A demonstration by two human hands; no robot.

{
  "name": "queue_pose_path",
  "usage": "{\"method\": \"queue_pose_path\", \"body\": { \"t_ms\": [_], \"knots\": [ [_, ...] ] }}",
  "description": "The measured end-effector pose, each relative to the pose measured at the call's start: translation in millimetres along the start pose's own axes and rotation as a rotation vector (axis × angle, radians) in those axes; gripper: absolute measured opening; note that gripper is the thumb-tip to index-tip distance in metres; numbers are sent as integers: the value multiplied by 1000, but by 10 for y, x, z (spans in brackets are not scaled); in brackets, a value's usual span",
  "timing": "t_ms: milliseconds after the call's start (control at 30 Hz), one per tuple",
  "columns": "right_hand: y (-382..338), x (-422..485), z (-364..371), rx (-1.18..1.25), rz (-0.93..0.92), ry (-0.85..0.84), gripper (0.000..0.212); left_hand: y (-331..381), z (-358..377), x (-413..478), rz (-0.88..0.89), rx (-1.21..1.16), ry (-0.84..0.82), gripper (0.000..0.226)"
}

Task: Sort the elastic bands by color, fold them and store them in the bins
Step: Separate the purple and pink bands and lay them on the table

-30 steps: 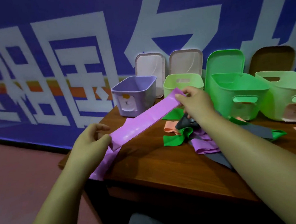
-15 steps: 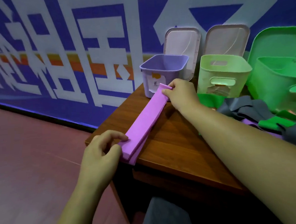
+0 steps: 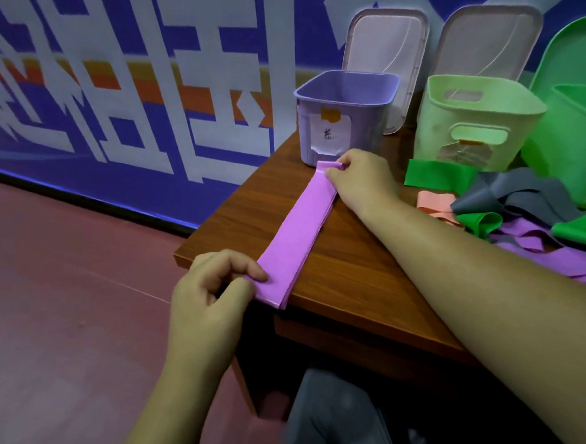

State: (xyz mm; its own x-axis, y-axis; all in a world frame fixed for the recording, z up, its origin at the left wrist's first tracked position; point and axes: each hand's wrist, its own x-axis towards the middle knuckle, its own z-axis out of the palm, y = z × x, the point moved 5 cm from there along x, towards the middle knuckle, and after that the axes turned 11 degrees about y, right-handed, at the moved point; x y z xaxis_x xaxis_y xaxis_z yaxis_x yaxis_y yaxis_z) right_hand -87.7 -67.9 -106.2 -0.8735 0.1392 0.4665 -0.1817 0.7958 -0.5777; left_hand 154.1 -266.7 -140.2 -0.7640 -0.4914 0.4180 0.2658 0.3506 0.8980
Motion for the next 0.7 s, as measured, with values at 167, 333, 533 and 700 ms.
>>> {"method": "queue_pose_path", "body": {
  "t_ms": [167,333,533,700],
  "knots": [
    [13,21,11,-47,16,18,34,-22,-6,-24,31,20,-5,27],
    [2,16,23,-112,9,8,35,-29,3,-30,79,88,-22,30],
    [-5,-13,34,-141,-14,3,34,-43,-4,-36,97,118,-17,29],
    [23,-19,-17,-105,6,24,37,-44,-41,-29,86,109,-31,33]
  ]
}}
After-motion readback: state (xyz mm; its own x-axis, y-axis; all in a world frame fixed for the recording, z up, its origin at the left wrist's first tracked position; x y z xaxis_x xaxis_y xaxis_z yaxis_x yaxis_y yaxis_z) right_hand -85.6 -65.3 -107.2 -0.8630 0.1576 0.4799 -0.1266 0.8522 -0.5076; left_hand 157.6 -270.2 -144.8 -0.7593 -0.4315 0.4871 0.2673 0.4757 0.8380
